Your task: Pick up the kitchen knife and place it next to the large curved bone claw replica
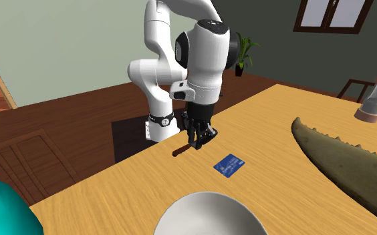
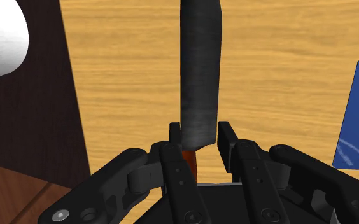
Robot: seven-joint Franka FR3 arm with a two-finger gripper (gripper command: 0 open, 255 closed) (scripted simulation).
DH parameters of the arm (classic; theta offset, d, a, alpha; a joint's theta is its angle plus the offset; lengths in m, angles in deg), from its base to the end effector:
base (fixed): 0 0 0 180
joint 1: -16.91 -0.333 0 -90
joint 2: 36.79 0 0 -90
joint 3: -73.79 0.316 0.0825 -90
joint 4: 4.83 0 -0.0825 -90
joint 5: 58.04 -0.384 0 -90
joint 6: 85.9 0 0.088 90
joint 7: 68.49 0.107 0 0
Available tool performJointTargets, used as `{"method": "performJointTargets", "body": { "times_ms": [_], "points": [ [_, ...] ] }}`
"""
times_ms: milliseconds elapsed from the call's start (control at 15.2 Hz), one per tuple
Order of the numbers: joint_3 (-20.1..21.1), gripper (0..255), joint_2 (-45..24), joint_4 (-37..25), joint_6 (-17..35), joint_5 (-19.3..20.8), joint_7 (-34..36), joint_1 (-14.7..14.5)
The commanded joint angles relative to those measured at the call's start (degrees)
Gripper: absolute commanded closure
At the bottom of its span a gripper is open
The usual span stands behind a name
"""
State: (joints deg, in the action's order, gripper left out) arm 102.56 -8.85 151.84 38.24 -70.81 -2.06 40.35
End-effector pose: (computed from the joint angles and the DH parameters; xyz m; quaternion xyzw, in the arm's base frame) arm 0.3560 0.0259 0.3411 0.8040 -0.5913 -0.0332 0.0535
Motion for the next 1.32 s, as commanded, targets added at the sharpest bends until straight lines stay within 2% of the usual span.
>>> {"method": "performJointTargets", "body": {
  "times_ms": [0, 1254],
  "points": [
    [-0.3, 255, 0.6, -0.4, -1.0, 0.0, -0.1, -0.1],
    [-4.4, 255, 8.3, -10.2, -18.4, 1.4, -1.4, -0.4]
  ]
}}
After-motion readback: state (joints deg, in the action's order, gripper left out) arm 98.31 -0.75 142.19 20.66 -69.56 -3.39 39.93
